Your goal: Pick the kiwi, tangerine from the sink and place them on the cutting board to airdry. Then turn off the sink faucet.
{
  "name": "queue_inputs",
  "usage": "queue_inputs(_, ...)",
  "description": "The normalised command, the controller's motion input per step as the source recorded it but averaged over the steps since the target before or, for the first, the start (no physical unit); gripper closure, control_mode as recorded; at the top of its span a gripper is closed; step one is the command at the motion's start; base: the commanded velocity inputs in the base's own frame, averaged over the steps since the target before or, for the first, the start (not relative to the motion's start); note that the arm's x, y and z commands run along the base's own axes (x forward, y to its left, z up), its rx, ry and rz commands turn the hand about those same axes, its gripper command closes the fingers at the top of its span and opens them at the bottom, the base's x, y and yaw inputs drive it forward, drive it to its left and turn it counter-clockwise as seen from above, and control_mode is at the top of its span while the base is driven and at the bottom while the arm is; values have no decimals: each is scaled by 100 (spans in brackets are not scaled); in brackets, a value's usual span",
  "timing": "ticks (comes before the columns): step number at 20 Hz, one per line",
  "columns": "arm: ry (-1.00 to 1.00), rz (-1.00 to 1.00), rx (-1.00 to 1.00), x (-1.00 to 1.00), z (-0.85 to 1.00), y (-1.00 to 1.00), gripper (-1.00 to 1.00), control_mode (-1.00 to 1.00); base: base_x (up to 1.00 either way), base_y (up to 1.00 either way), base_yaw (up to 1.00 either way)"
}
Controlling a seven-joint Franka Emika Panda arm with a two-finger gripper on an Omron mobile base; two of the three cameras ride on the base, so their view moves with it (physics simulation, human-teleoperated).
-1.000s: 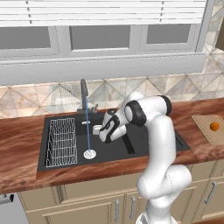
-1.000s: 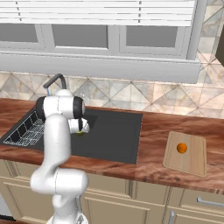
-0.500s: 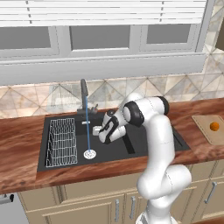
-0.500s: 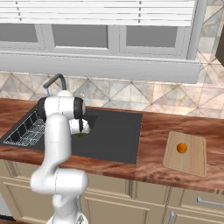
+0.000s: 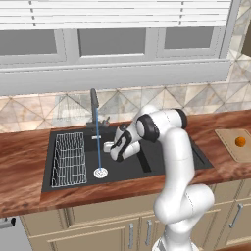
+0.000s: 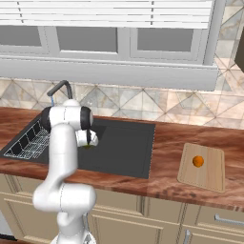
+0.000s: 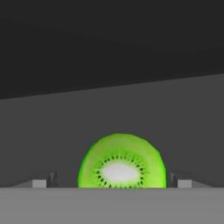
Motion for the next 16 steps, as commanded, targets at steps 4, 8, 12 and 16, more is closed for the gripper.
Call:
queue_inputs(4, 0, 0, 0, 9, -7, 0, -100, -100, 0, 0, 0)
queue_inputs(8, 0, 0, 0, 9, -10, 0, -100, -100, 0, 0, 0)
queue_inputs(12, 0, 0, 0, 8, -10, 0, -100, -100, 0, 0, 0)
queue_inputs(16, 0, 0, 0, 5, -11, 0, 100, -100, 0, 0, 0)
